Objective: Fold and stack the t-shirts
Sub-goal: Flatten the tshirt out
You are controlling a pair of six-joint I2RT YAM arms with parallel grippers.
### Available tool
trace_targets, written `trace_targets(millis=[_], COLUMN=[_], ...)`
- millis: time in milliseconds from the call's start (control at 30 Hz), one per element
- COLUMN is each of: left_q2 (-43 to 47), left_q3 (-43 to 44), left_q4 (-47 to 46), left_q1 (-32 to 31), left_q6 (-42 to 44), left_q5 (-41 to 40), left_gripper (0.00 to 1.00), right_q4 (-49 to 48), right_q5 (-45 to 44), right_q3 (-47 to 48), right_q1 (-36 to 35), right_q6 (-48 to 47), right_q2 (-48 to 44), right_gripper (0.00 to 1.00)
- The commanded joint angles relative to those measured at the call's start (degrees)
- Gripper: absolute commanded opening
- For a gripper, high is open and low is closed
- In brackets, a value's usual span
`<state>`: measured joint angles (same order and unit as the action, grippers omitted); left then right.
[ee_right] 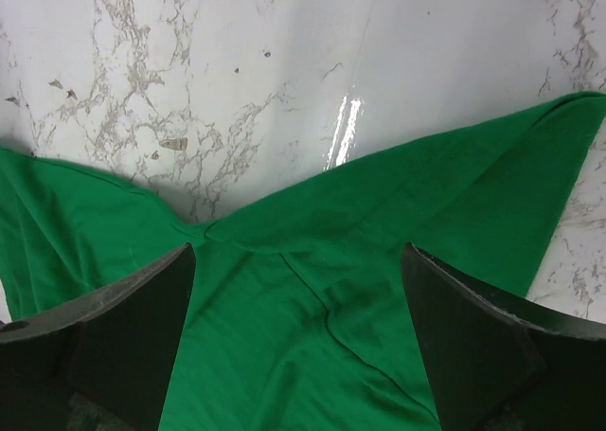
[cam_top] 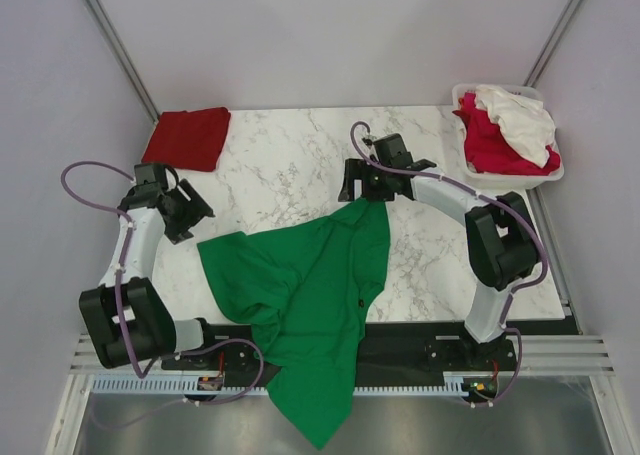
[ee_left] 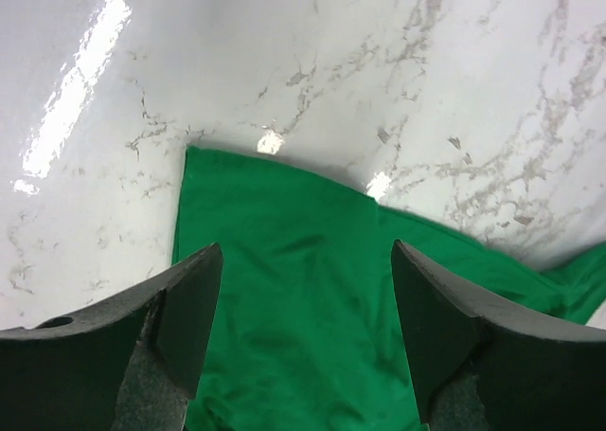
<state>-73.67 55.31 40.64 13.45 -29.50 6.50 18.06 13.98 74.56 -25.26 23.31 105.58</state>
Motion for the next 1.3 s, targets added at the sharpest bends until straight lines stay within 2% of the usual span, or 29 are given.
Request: trace_targets(millis=[0, 200, 533, 733, 833, 967, 1067, 1100, 1133, 1267], left_q2=[-4.37, -11.3, -15.01, -20.11, -20.64, -21.34, -21.34, -21.25, -20.91, -16.6], left_q3=[-0.55, 0.59, -2.93, -2.83, -3.19, -1.88, 0.14, 0.85, 1.9, 1.91], left_q4=[-4.43, -4.78, -6.1, -8.03, -9.26, -9.79, -10.23, -10.15, -10.14, -10.06], left_q1=[0.78, 1.31, 0.35, -0.53, -1.5, -1.5, -1.41, -1.5, -1.41, -1.5], left_q6=[0.94, 0.58, -2.32, -4.78, -5.83, -6.1, -5.31, -4.96, -4.26, -3.38], left_q5=[-2.89, -6.33, -11.33, -11.6, -13.18, -14.67, -14.59, -14.33, -13.37, -11.43], left_gripper=[0.76, 0.75, 0.73, 0.67, 0.6, 0.46, 0.29, 0.12, 0.05, 0.02], right_q4=[-4.79, -5.67, -7.42, -8.48, -9.36, -9.8, -10.07, -10.33, -10.42, -10.16], right_q5=[1.84, 2.37, 4.74, 5.8, 5.97, 6.32, 6.24, 6.24, 6.32, 5.54], right_q3=[-1.7, -5.13, -9.61, -11.63, -12.95, -13.57, -13.74, -13.74, -13.74, -11.65], right_q1=[0.47, 1.52, 6.0, 8.72, 9.52, 9.7, 9.96, 10.14, 10.4, 11.1], right_q6=[0.07, -1.07, -1.69, -2.04, -1.78, -1.78, -1.86, -1.78, -1.6, -0.55], right_q2=[-3.89, -6.17, -7.23, -7.41, -7.76, -7.23, -6.71, -6.62, -6.35, -4.25], right_gripper=[0.98, 0.98, 0.98, 0.98, 0.98, 0.98, 0.98, 0.98, 0.98, 0.95])
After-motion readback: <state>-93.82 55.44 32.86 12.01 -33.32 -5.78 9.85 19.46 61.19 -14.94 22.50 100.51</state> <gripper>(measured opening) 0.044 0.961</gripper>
